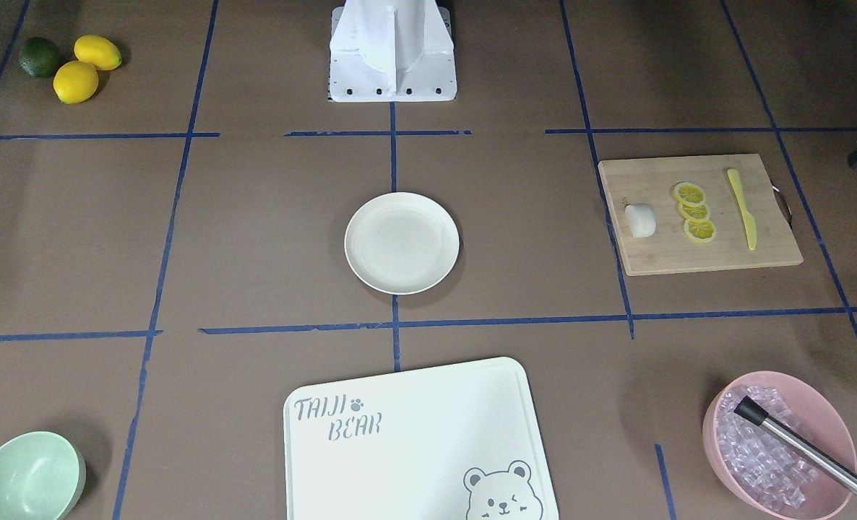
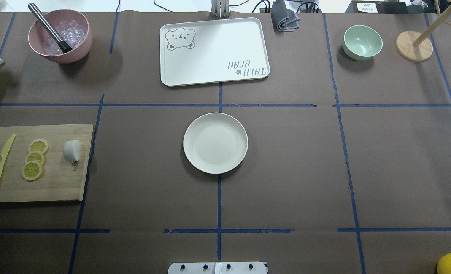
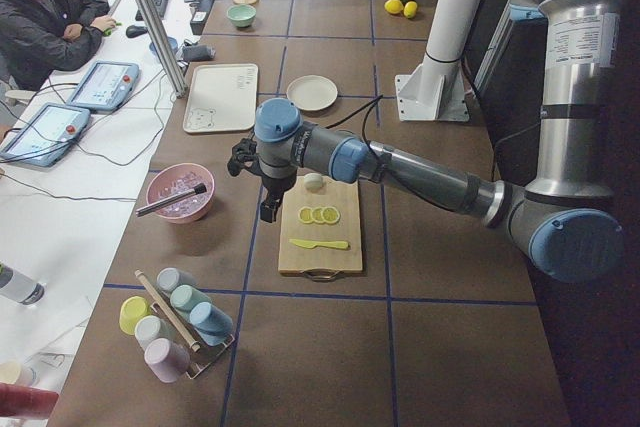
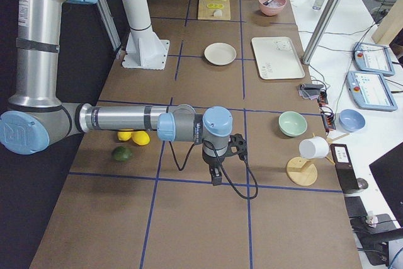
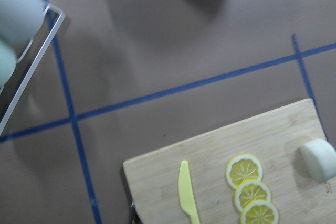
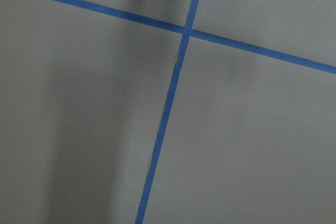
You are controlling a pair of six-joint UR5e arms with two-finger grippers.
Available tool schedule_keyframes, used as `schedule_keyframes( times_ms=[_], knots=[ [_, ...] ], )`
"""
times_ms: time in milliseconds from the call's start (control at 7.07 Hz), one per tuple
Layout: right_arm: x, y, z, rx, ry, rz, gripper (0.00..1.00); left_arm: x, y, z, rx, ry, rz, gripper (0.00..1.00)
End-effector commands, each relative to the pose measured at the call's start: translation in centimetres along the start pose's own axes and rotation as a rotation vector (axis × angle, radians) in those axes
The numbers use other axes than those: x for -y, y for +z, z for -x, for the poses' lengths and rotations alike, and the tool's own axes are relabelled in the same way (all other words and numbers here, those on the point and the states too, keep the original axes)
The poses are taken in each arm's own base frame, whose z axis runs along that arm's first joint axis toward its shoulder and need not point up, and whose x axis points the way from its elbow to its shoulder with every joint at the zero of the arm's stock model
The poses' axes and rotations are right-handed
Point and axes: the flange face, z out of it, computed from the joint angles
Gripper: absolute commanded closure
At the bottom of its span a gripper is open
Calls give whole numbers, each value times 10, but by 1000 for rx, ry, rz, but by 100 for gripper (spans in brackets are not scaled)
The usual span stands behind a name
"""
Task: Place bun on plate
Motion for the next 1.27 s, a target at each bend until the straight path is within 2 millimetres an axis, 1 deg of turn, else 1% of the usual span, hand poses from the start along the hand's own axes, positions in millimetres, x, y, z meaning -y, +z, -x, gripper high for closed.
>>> schedule_keyframes(
  times_ms=[0,141,283,424,566,707,848,990,1131],
  knots=[
    [1,-2,3,14,15,-7,0,12,47,-58,-57,158,-1,0],
    [1,-2,2,15,15,-8,0,6,91,-103,-102,47,92,0],
    [1,-2,3,15,14,-7,0,2,107,-127,-111,-112,135,0],
    [2,-2,3,15,13,-9,0,3,108,-140,-101,-238,120,0],
    [2,-3,3,15,14,-10,0,5,133,-168,-31,-315,90,0],
    [2,-2,3,15,13,-9,0,2,162,-199,41,-330,68,0],
    [2,-2,3,15,13,-9,0,-9,192,-215,91,-288,70,0],
    [2,-2,3,15,14,-7,0,-9,204,-213,93,-278,69,0],
    [2,-1,2,15,15,-6,0,-10,222,-206,91,-269,72,0]
  ],
)
